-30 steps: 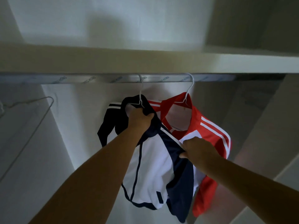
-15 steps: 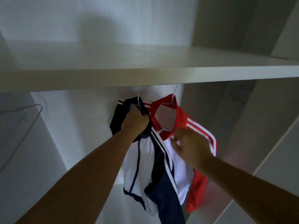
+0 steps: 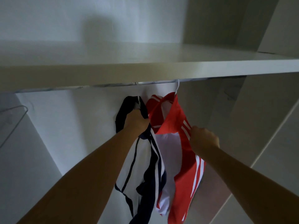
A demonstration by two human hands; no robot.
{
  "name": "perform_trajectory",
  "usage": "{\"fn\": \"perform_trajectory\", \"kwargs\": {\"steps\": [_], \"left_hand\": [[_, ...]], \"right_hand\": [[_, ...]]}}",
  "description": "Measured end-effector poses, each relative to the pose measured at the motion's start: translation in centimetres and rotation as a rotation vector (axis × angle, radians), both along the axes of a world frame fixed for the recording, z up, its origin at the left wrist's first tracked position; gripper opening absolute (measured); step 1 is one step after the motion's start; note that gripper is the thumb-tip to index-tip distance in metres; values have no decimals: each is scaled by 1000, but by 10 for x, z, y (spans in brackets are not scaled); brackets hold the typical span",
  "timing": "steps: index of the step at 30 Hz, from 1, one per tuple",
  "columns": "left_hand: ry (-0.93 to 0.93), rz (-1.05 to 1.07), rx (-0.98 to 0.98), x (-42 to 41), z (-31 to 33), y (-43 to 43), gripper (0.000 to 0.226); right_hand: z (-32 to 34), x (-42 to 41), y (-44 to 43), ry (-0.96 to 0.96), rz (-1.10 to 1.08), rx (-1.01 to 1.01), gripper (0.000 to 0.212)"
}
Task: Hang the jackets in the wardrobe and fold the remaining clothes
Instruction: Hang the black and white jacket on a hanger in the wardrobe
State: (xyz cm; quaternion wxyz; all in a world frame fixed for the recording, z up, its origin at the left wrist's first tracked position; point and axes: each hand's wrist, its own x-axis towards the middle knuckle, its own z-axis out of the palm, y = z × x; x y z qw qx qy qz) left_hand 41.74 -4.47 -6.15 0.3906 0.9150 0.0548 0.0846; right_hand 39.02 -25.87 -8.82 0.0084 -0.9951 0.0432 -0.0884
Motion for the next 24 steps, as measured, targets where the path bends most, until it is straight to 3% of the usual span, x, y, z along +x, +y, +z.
{"fn": "perform_trajectory", "kwargs": {"steps": [2, 5, 13, 14, 19, 21, 24], "left_hand": [[22, 3, -12, 4, 1, -7, 15], [57, 7, -16, 6, 2, -15, 30], [66, -32, -43, -17, 10, -5, 17], [67, -49, -57, -20, 12, -3, 24], [101, -134, -78, -55, 12, 6, 90], [67, -167, -40, -83, 8, 13, 97], [8, -302, -127, -143, -3, 13, 79]], "right_hand": [[4, 0, -7, 2, -5, -15, 28], [8, -1, -9, 35, 3, -35, 28], [26, -23, 3, 136, -46, -38, 29], [27, -29, 4, 137, -61, -20, 31], [29, -82, 6, 54, -126, 208, 31], [23, -112, 7, 24, -100, 335, 29], [10, -169, 5, -24, -85, 601, 29]]}}
